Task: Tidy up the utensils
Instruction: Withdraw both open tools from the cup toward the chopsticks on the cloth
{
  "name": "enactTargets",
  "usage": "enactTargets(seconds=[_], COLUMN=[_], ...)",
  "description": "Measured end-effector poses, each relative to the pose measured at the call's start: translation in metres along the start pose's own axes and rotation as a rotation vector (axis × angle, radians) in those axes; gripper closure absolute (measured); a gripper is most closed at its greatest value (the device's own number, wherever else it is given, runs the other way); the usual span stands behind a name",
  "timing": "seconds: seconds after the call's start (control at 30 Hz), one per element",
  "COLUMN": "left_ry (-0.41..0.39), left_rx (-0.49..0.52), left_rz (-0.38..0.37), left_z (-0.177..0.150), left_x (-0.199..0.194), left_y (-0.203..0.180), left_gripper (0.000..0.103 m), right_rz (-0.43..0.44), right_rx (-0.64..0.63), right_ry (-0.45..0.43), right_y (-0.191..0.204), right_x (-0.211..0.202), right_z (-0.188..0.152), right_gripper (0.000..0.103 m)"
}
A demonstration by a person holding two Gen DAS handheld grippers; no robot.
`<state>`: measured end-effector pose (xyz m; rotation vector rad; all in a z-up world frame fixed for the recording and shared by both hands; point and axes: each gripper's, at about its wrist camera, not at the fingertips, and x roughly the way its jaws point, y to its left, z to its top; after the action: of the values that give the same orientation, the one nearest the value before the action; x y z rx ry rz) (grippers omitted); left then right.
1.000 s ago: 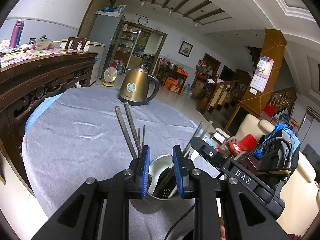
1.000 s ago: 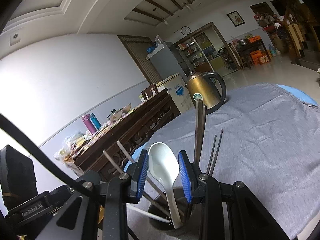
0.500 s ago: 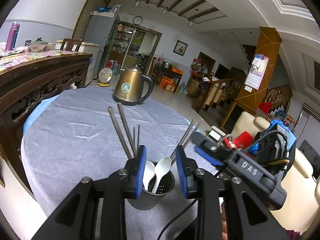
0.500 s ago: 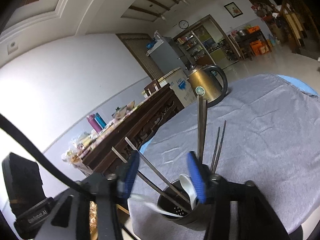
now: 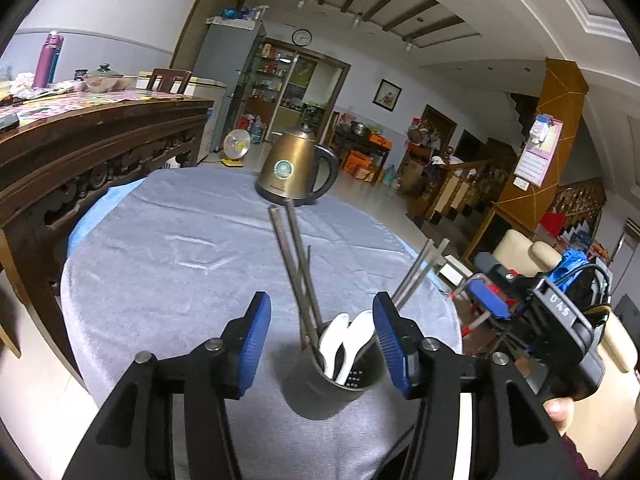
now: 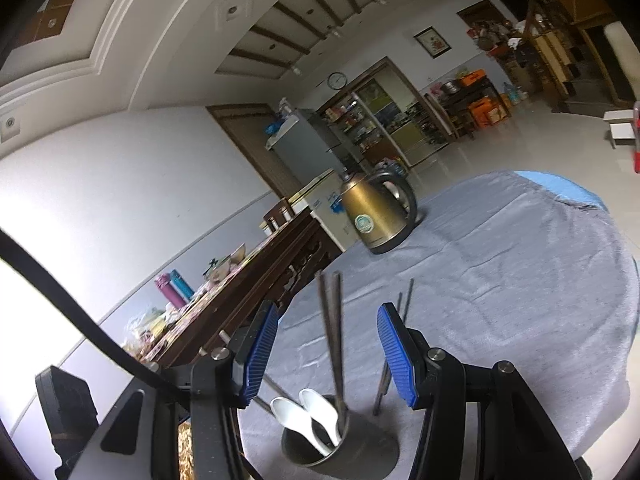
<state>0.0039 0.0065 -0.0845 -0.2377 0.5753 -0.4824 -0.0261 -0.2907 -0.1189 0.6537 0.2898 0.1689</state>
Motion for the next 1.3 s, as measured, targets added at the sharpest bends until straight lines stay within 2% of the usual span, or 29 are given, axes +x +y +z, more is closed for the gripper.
enactTargets(seconds=[0.17,0.3,0.7,1.3], left_ry=[0.020,0.035,0.068,0.118], left_rx=[-0.012,0.005,0.028,0.005], left_rz=[0.048,0.119,0.262,0.313], left_z=[0.000,-0.002,-0.003,-0.008], left_x=[0.005,0.008,0.009,0.019], left_y=[0.011,0.013,0.021,0.038], left_gripper=[0.046,0.045,0.040,0.040], right_rz=[-0.024,-0.037,-0.035,-0.070], right_rx=[0.039,0.059,0.027,0.045], right_ry=[-0.018,-0.018,0.035,0.044], right_y=[-0.013,-0.020,-0.009,-0.015], right_x=[-0.005,-0.010,-0.005,-0.004], right_z=[0.009,0.010,0.003,0.002], right_gripper=[0.047,0.047,0.047,0.047])
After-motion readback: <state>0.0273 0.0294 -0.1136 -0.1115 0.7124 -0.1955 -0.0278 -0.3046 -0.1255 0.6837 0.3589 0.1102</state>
